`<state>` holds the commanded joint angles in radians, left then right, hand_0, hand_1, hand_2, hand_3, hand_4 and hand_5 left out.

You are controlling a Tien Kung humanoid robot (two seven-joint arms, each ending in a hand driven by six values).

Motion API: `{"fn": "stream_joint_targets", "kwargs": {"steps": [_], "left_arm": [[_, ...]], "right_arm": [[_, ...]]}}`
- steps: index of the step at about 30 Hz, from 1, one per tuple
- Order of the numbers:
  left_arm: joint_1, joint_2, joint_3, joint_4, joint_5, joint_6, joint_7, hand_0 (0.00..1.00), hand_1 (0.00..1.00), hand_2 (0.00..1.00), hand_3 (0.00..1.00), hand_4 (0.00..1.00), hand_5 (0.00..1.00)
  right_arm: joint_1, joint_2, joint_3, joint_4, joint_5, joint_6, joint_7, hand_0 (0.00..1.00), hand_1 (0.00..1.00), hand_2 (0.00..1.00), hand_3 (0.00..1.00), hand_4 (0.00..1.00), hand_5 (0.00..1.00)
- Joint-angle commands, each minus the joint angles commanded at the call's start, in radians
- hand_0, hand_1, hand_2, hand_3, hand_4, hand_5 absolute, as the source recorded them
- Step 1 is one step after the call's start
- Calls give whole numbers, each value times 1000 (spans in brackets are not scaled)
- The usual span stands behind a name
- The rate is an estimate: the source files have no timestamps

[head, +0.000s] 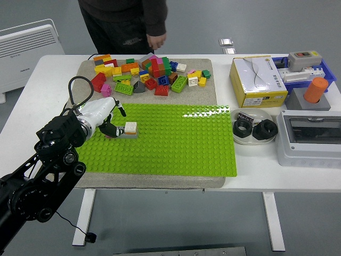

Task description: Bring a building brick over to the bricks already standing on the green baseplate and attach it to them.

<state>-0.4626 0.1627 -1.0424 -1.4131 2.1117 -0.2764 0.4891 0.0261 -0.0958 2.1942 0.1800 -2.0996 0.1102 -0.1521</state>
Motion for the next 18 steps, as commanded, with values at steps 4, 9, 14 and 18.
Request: {"fn": "stream_joint_targets", "kwargs": {"steps": [4,9,14,18], "left_arm": [[20,-5,15,-22,2,13,-6,236,8,85,593,591,99],[32,-10,34,-28,1,24,-10,236,8,85,593,591,99],[33,-16,39,-11,-3,32,-14,231,7,71,634,386,2],[31,-19,34,15,-3,39,-19,231,8,71,635,409,2]], "right_arm": [[-3,1,-7,0,6,-1,0,607,583,583,623,866,998],[-5,2,-12,0,11,0,0,607,583,583,623,866,998],[-4,2,-13,0,13,0,0,607,582,583,623,866,998],[-4,2,-17,0,16,0,-1,607,583,583,622,867,998]]}}
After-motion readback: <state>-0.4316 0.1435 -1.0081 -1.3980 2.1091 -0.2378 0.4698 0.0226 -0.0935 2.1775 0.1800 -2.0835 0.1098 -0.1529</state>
